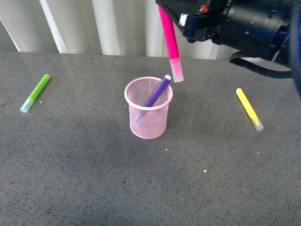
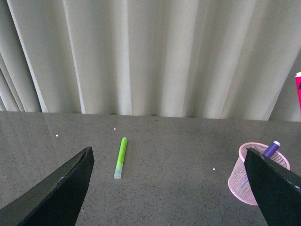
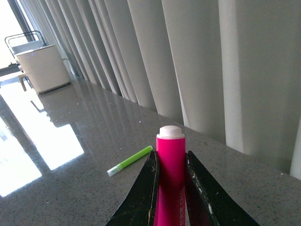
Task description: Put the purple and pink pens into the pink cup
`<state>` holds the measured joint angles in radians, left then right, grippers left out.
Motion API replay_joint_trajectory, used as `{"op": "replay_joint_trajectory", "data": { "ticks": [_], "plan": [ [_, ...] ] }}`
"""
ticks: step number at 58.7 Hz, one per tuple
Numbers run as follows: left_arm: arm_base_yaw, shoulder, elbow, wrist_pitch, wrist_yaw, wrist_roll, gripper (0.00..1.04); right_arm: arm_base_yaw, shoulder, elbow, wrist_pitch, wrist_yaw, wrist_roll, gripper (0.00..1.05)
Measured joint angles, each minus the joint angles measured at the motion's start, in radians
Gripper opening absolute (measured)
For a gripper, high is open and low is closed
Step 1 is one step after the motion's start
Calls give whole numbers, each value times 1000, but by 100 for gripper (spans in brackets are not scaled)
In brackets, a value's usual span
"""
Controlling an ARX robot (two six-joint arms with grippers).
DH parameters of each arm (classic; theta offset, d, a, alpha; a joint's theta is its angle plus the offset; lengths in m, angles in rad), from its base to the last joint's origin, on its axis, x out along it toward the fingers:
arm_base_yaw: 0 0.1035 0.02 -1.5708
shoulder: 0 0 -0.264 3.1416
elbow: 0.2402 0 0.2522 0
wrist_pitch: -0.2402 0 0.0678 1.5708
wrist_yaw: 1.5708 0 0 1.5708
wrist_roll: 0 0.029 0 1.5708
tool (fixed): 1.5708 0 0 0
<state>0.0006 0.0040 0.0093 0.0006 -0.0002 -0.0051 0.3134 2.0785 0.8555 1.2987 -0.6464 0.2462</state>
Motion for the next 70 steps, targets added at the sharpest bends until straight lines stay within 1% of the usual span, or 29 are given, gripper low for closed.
{"op": "replay_joint_trajectory", "data": {
  "ticks": [16,35,67,69,70],
  "plan": [
    [0,0,0,0,0,0,98,47,107,120,-7,9,5,11],
    [0,0,0,0,0,0,98,52,205,159,34,12,40,11],
    [0,0,0,0,0,0,98,75,293,263,14,37,47,11],
    [0,0,0,0,0,0,98,75,295,263,14,38,46,13],
    [0,0,0,0,0,0,98,75,295,263,14,38,46,17]
  ]
}}
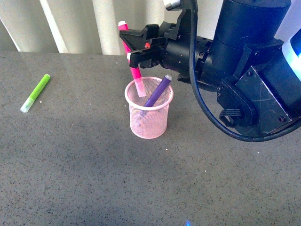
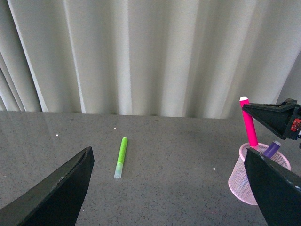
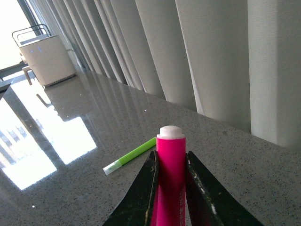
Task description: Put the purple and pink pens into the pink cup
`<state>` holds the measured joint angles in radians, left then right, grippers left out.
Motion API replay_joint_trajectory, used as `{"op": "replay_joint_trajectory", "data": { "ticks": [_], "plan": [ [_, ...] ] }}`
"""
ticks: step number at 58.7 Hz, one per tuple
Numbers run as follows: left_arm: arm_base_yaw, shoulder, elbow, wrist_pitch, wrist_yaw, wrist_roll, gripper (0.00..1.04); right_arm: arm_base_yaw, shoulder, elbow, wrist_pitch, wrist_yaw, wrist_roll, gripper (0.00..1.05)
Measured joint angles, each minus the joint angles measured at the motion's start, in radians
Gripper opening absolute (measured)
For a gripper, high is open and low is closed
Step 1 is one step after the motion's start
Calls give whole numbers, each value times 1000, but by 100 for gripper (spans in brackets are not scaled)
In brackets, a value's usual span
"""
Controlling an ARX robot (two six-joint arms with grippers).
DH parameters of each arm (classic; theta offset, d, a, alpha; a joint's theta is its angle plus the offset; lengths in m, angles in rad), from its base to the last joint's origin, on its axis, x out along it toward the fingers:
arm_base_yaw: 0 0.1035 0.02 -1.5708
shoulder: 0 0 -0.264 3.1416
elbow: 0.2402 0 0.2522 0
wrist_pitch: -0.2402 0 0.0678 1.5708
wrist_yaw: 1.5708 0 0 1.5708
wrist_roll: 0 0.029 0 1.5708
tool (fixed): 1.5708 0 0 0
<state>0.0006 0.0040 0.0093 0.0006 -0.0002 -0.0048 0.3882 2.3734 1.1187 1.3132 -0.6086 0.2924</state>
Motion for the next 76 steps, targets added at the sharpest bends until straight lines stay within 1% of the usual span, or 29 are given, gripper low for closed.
{"op": "replay_joint_trajectory", "data": {
  "ticks": [3,7,10,11,25,28,33,42,47,55,59,63,67,73,76],
  "plan": [
    [0,0,0,0,0,0,98,0,2,0,0,-1,0,28],
    [0,0,0,0,0,0,98,-1,2,0,0,-2,2,38],
    [0,0,0,0,0,0,98,-3,2,0,0,-2,4,49],
    [0,0,0,0,0,0,98,-4,2,0,0,-2,4,50],
    [0,0,0,0,0,0,98,-28,2,-1,9,-2,14,93],
    [0,0,0,0,0,0,98,-34,-2,-4,14,-2,19,100],
    [0,0,0,0,0,0,98,-47,-19,-22,31,8,24,97],
    [0,0,0,0,0,0,98,-86,-116,-84,67,57,40,98],
    [0,0,0,0,0,0,98,-121,-198,-138,50,113,31,98],
    [0,0,0,0,0,0,98,-205,-360,-279,50,156,18,98],
    [0,0,0,0,0,0,98,-270,-473,-398,55,151,3,98],
    [0,0,0,0,0,0,98,-317,-545,-483,63,146,0,98],
    [0,0,0,0,0,0,98,-391,-637,-598,74,128,14,98],
    [0,0,0,0,0,0,98,-461,-692,-709,68,156,10,98],
    [0,0,0,0,0,0,98,-487,-694,-747,28,173,-1,98]
  ]
}}
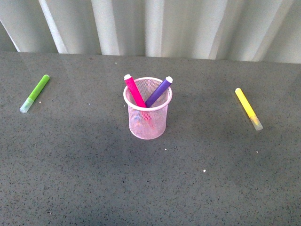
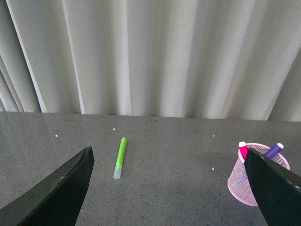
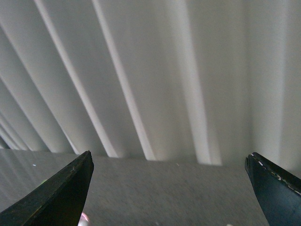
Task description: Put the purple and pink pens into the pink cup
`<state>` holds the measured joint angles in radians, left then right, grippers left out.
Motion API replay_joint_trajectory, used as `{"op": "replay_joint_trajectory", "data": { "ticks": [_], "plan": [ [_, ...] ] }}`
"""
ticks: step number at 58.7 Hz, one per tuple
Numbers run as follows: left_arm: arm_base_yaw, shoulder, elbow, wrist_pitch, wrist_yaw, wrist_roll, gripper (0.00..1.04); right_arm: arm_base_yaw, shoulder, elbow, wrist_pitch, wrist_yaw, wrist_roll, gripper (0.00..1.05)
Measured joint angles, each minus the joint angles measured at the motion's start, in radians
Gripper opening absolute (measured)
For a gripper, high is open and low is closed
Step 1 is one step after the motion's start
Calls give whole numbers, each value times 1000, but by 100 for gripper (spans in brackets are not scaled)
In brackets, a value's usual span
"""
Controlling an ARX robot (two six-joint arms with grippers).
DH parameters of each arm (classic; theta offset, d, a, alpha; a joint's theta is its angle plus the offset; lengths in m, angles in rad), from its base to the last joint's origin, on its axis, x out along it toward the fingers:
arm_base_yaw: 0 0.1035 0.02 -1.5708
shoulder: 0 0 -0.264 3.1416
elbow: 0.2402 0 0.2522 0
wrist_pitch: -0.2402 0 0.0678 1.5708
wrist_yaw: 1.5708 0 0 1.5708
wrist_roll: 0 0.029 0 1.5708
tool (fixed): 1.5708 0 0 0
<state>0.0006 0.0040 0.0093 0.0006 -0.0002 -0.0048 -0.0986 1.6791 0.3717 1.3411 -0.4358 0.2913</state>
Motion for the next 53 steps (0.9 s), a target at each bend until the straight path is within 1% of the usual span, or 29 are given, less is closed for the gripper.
{"op": "replay_joint_trajectory", "data": {
  "ticks": [2,3,4,6,8,11,15,19,26,28,34,53],
  "plan": [
    [0,0,0,0,0,0,98,-2,0,-13,-10,40,-16,96],
    [0,0,0,0,0,0,98,5,-2,-24,-13,101,-50,93],
    [0,0,0,0,0,0,98,8,-5,-30,-15,133,-58,92],
    [0,0,0,0,1,0,98,18,-24,-56,-23,249,-130,85],
    [0,0,0,0,0,0,98,23,-46,-77,-29,307,-171,79],
    [0,0,0,0,0,0,98,30,-90,-109,-40,359,-218,71],
    [0,0,0,0,0,0,98,38,-159,-148,-60,378,-253,58],
    [0,0,0,0,0,0,98,75,-220,-183,-86,426,-271,46],
    [0,0,0,0,0,0,98,95,-319,-230,-147,427,-285,26],
    [0,0,0,0,0,0,98,96,-375,-234,-214,428,-287,19],
    [0,0,0,0,0,0,98,96,-502,-256,-298,428,-291,3],
    [0,0,0,0,0,0,98,97,-769,-330,-486,431,-291,3]
  ]
}}
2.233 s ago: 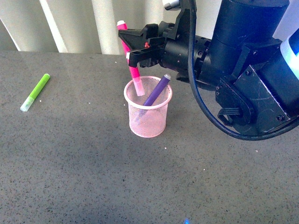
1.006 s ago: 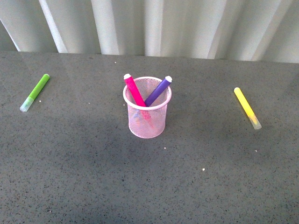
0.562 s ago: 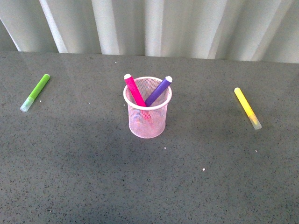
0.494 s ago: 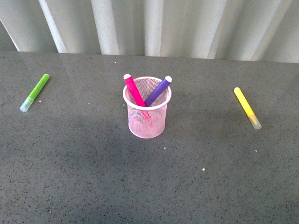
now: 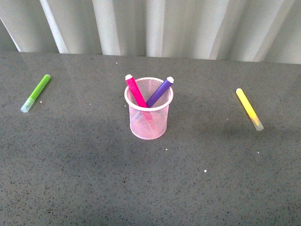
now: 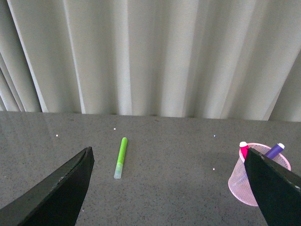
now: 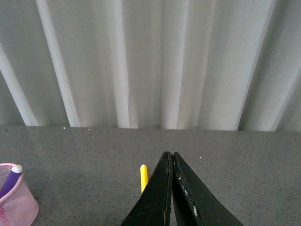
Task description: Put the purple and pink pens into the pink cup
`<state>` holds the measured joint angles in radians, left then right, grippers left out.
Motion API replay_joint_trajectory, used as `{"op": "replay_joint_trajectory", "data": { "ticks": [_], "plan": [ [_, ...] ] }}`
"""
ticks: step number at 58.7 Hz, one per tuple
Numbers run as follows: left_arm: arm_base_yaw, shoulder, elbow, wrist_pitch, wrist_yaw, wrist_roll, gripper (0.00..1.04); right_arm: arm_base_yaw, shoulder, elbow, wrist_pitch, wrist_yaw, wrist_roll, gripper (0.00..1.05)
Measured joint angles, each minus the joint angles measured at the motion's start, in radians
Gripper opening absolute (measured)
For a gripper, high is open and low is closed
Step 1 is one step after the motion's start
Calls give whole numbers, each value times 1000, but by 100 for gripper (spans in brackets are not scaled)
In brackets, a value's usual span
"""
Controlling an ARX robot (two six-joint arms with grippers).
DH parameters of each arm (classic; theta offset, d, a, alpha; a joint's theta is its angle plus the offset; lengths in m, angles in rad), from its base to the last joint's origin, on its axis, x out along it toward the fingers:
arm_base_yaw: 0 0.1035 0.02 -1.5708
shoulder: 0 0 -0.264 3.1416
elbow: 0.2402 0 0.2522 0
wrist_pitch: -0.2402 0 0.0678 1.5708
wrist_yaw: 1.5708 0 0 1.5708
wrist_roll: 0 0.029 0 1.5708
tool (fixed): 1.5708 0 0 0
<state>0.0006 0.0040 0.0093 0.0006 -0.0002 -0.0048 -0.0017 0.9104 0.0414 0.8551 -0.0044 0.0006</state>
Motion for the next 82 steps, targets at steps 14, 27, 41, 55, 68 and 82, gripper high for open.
{"op": "replay_joint_trajectory", "data": {
  "ticks": [14,27,41,55,68,82],
  "plan": [
    [0,0,0,0,0,0,98,0,-190,-16,-160,0,0,3],
    [0,0,0,0,0,0,98,0,-357,-19,-311,1,0,3],
    [0,0,0,0,0,0,98,0,-489,-20,-435,1,0,3],
    [0,0,0,0,0,0,98,0,-599,-20,-541,1,0,3],
    [0,0,0,0,0,0,98,0,-670,-20,-611,3,0,3],
    [0,0,0,0,0,0,98,0,-729,-20,-670,3,0,3]
  ]
}}
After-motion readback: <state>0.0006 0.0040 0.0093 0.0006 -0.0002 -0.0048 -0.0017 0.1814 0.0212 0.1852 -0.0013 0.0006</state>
